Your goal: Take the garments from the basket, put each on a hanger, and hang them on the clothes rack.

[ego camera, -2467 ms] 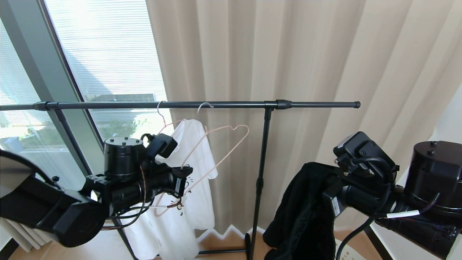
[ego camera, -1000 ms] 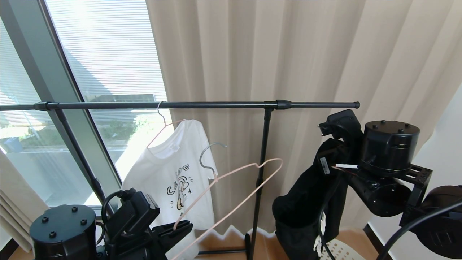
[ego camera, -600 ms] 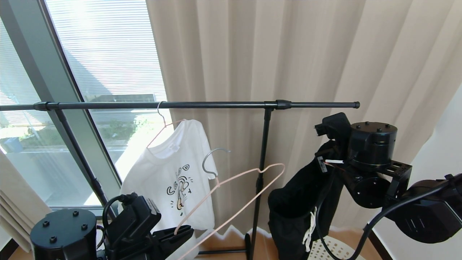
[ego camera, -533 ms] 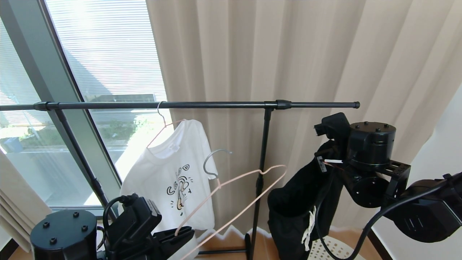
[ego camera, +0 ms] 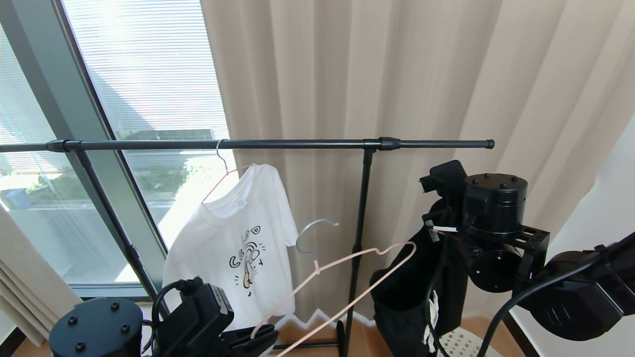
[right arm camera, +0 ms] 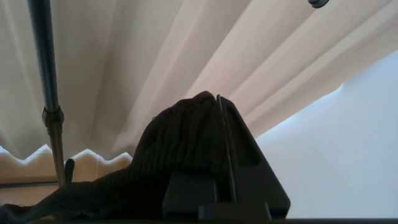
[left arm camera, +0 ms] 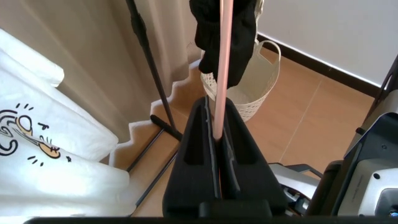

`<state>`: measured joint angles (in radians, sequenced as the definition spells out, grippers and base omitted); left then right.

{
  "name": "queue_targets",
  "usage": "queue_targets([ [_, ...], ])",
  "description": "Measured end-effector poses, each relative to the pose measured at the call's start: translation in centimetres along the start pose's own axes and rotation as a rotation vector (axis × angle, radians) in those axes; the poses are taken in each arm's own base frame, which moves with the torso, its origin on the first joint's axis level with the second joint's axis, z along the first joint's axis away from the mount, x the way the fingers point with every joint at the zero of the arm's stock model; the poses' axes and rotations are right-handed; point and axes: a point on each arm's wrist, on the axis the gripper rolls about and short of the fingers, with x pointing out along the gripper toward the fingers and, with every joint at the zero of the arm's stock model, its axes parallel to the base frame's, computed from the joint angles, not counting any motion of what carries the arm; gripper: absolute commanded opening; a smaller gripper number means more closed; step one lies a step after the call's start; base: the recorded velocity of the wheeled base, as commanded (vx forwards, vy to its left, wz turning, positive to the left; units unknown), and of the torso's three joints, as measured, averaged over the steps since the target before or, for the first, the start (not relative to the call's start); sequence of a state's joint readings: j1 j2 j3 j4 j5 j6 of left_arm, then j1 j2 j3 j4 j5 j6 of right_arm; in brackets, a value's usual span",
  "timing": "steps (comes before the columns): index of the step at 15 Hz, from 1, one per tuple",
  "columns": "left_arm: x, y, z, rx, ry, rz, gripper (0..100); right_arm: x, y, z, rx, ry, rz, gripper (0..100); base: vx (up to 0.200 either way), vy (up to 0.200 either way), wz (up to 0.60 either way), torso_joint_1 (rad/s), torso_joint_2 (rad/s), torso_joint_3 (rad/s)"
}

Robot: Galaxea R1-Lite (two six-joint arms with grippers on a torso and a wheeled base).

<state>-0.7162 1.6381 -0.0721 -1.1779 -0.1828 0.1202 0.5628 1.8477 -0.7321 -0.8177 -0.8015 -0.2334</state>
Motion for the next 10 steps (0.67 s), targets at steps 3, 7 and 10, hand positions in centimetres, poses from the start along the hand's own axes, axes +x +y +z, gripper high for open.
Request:
queue_targets([
  [3, 0.3, -0.3, 0.0, 0.006, 0.004, -0.014, 0, -0.6, 0.6, 0.0, -0.008, -0.006, 0.016, 0, 0.0, 0.0, 0.0, 0.0, 0.0, 0.0],
  [7, 0.6, -0.3, 0.1, 0.001, 0.007, -0.016, 0, -1.8, 1.7, 0.1, -0.019, -0.018, 0.037, 0, 0.0, 0.0, 0.0, 0.0, 0.0, 0.0],
  [10, 1.1, -0.2, 0.2, -0.002, 0.003, -0.014, 0, -3.0, 2.7, 0.2, -0.013, -0.033, 0.064, 0, 0.0, 0.0, 0.0, 0.0, 0.0, 0.0],
])
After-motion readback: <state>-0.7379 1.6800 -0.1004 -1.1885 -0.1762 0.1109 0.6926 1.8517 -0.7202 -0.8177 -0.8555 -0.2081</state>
